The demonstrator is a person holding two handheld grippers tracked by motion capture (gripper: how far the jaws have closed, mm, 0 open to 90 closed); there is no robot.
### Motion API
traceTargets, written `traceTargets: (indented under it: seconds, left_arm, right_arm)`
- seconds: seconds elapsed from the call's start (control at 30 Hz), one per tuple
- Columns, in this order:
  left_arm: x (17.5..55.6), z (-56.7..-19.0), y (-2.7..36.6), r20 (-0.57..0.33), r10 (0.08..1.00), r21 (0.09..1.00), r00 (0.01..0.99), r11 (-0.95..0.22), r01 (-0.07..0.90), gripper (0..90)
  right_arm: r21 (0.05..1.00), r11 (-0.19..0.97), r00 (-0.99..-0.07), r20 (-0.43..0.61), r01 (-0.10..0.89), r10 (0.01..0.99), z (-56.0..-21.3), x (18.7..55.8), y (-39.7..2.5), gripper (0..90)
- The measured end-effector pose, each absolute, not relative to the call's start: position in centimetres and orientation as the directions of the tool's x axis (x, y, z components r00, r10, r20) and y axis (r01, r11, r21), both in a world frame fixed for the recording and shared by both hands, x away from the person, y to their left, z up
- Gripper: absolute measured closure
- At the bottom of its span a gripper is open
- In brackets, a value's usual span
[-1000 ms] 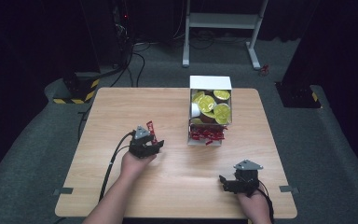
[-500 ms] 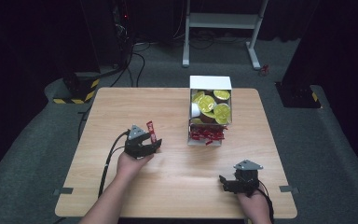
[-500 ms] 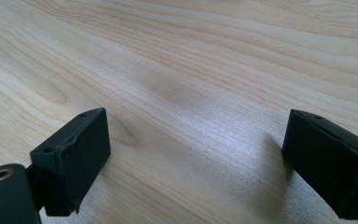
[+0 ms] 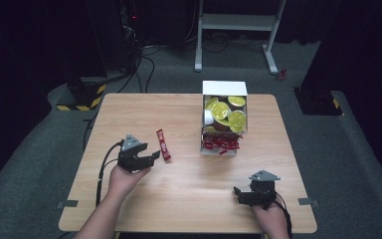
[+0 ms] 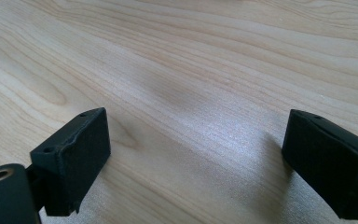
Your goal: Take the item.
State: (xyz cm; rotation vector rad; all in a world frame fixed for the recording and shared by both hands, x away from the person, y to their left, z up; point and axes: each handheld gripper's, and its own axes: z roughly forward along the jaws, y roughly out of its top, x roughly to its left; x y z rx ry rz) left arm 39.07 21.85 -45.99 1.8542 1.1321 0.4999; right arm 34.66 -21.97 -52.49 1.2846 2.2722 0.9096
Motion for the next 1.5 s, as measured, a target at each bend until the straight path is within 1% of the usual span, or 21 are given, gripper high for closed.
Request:
traceTargets:
  seconds: [0.1,0.33,0.37,0.47,0.5,0.57,0.63,0.67,0.83,0.97,1.0,1.03,1.07,1.1,1.13,1.17,1.2,1.23,1.27,1.4,1.5]
  left_arm:
    - [38.4,-45.7,23.0,-0.088,0.855,0.845,0.511,-0.207,0.494,37.9]
    - [36.9,-45.5,26.6,-0.069,0.869,0.842,0.49,-0.212,0.496,36.3]
    - [36.9,-45.5,26.6,-0.069,0.869,0.842,0.49,-0.212,0.496,36.3]
    - [35.9,-46.8,28.6,-0.047,0.878,0.833,0.476,-0.229,0.505,36.3]
    - [35.9,-46.8,28.6,-0.047,0.878,0.833,0.476,-0.229,0.505,36.3]
    - [35.2,-48.1,30.2,-0.054,0.89,0.823,0.452,-0.217,0.525,36.4]
    - [35.0,-48.5,30.6,-0.057,0.892,0.818,0.449,-0.216,0.532,36.7]
    - [34.6,-49.3,31.2,-0.049,0.896,0.806,0.442,-0.226,0.547,36.5]
    - [33.6,-50.9,32.3,-0.027,0.896,0.781,0.443,-0.258,0.569,35.3]
    - [32.7,-52.6,32.9,-0.022,0.899,0.741,0.437,-0.279,0.611,33.9]
    - [32.5,-52.7,32.8,-0.008,0.899,0.743,0.437,-0.287,0.605,32.6]
    - [32.2,-52.7,32.7,-0.021,0.899,0.743,0.437,-0.279,0.609,30.5]
    - [32.0,-52.8,32.6,-0.026,0.899,0.746,0.437,-0.274,0.607,26.9]
    - [32.0,-52.8,32.6,-0.026,0.899,0.746,0.437,-0.274,0.607,20.7]
    - [31.9,-53.0,32.4,0.016,0.903,0.736,0.428,-0.301,0.607,14.6]
    - [31.9,-53.0,32.4,0.016,0.903,0.736,0.428,-0.301,0.607,12.9]
    - [31.9,-53.1,32.5,0.003,0.91,0.732,0.414,-0.284,0.619,12.9]
    - [32.1,-53.1,32.5,0.008,0.927,0.721,0.374,-0.265,0.641,5.1]
    - [32.2,-53.1,32.6,0.009,0.931,0.715,0.364,-0.261,0.649,2.5]
    - [32.1,-53.2,32.3,0.004,0.935,0.714,0.356,-0.252,0.653,1.7]
    - [31.9,-53.2,32.0,0.005,0.927,0.714,0.374,-0.265,0.648,1.8]
  right_arm:
    - [0.694,0.375,-0.513,-0.01,0.615,0.858,-52.5,34.6,-22.0,7.4]
    - [0.692,0.372,-0.509,-0.007,0.618,0.861,-52.5,34.5,-22.0,7.4]
    - [0.692,0.372,-0.509,-0.007,0.618,0.861,-52.5,34.5,-22.0,7.4]
    - [0.692,0.373,-0.511,-0.007,0.617,0.859,-52.5,34.5,-22.0,7.4]
    - [0.692,0.373,-0.511,-0.007,0.617,0.859,-52.5,34.5,-22.0,7.4]
    - [0.693,0.373,-0.511,-0.007,0.617,0.859,-52.5,34.5,-22.0,7.4]
    - [0.692,0.373,-0.511,-0.007,0.618,0.86,-52.5,34.5,-22.0,7.4]
    - [0.693,0.372,-0.51,-0.007,0.618,0.86,-52.5,34.5,-22.0,7.4]
    - [0.693,0.369,-0.507,-0.005,0.62,0.862,-52.5,34.4,-22.0,7.4]
    - [0.693,0.367,-0.505,-0.004,0.621,0.863,-52.5,34.4,-22.0,7.5]
    - [0.693,0.367,-0.505,-0.005,0.62,0.863,-52.5,34.4,-22.0,7.5]
    - [0.693,0.364,-0.503,-0.001,0.623,0.864,-52.5,34.4,-22.0,7.6]
    - [0.694,0.367,-0.506,-0.005,0.619,0.863,-52.5,34.4,-22.0,7.7]
    - [0.694,0.366,-0.506,-0.004,0.62,0.863,-52.5,34.4,-22.1,8.0]
    - [0.695,0.367,-0.506,-0.006,0.618,0.862,-52.5,34.4,-22.1,8.0]
    - [0.695,0.367,-0.506,-0.006,0.618,0.862,-52.5,34.4,-22.1,8.0]
    - [0.695,0.367,-0.505,-0.006,0.618,0.863,-52.5,34.4,-22.1,8.0]
    - [0.694,0.361,-0.496,-0.005,0.623,0.868,-52.5,34.5,-22.0,7.8]
    - [0.694,0.358,-0.494,-0.004,0.625,0.87,-52.5,34.5,-22.0,7.8]
    - [0.694,0.333,-0.461,-0.003,0.638,0.888,-52.5,34.5,-22.2,8.0]
    - [0.694,0.339,-0.463,-0.01,0.635,0.886,-52.5,34.6,-22.1,7.8]
